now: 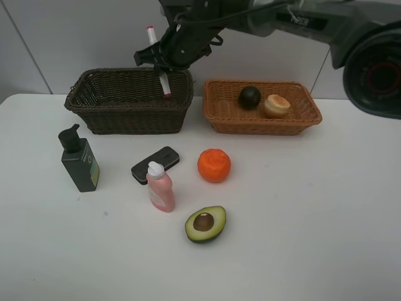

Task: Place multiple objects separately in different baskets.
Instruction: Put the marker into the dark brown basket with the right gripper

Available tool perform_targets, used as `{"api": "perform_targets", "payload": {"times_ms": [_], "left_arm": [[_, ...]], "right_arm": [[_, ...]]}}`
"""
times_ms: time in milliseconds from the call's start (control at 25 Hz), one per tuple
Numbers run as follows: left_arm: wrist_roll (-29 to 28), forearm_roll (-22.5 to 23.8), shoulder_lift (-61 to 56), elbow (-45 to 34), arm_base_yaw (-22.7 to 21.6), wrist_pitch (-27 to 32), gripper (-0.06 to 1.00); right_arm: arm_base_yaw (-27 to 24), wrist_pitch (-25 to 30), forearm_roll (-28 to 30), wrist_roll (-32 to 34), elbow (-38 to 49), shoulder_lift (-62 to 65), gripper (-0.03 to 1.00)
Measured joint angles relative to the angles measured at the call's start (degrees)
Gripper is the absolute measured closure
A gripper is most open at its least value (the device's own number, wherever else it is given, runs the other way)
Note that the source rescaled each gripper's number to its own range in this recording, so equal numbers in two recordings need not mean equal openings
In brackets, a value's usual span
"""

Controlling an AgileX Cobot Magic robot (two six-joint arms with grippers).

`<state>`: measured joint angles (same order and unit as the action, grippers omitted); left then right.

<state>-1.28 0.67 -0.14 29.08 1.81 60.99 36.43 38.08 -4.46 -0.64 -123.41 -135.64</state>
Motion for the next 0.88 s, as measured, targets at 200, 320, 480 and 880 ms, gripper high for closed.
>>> {"api": "perform_targets", "payload": {"times_ms": [200,320,480,880], "left_arm": [[0.0,0.0,0.0,0.0,0.0,0.0,-0.06],[0.0,0.0,0.0,0.0,0.0,0.0,-0.06],[0.0,0.0,0.0,0.0,0.0,0.0,-0.06],[0.0,0.0,0.0,0.0,0.0,0.0,-0.06]], "right_arm": [[0.1,-4.2,0.2,0.0,0.0,-2.2,0.95],[0.1,-5.0,0.2,0.0,0.0,-3.1,0.95],[0.1,-5.2,0.2,0.0,0.0,-4.4,0.95],[0.1,-5.5,0.2,0.0,-0.1,-4.4,0.85]]}}
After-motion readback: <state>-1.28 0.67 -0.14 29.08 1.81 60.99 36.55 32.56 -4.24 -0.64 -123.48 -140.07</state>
